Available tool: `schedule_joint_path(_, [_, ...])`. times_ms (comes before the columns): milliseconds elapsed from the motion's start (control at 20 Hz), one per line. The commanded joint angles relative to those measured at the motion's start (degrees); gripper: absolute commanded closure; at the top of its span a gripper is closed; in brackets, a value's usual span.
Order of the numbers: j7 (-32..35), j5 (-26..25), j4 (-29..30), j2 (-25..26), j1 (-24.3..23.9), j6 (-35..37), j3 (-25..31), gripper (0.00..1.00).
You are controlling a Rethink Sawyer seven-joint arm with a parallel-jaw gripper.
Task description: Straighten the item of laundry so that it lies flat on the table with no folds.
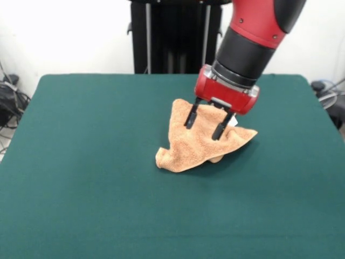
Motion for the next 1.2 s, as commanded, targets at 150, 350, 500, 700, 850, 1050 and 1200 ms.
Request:
schedule_joint_path(150, [21.5, 5.6, -1.6, 3.6, 2.8, 5.9, 1.0, 0.00])
schedule_joint_path(350, [21.5, 6.7, -1.7, 4.4, 3.3, 5.1, 1.1, 0.00])
schedule_joint_path(500, [21.3, 7.1, -1.4, 4.6, 3.1, 4.0, 1.7, 0.00])
schedule_joint_path(700, [21.9, 7.7, -1.9, 5.4, 3.2, 3.4, 2.0, 0.00])
schedule_joint_path(850, [21.7, 7.5, -0.7, 5.3, 2.4, 1.5, 2.9, 0.00])
schedule_joint_path(1050, [22.0, 7.8, 0.9, 6.0, 1.3, -2.1, 4.2, 0.00])
schedule_joint_path(1200, [21.6, 8.1, 2.4, 5.2, 0.3, -4.4, 6.2, 0.00])
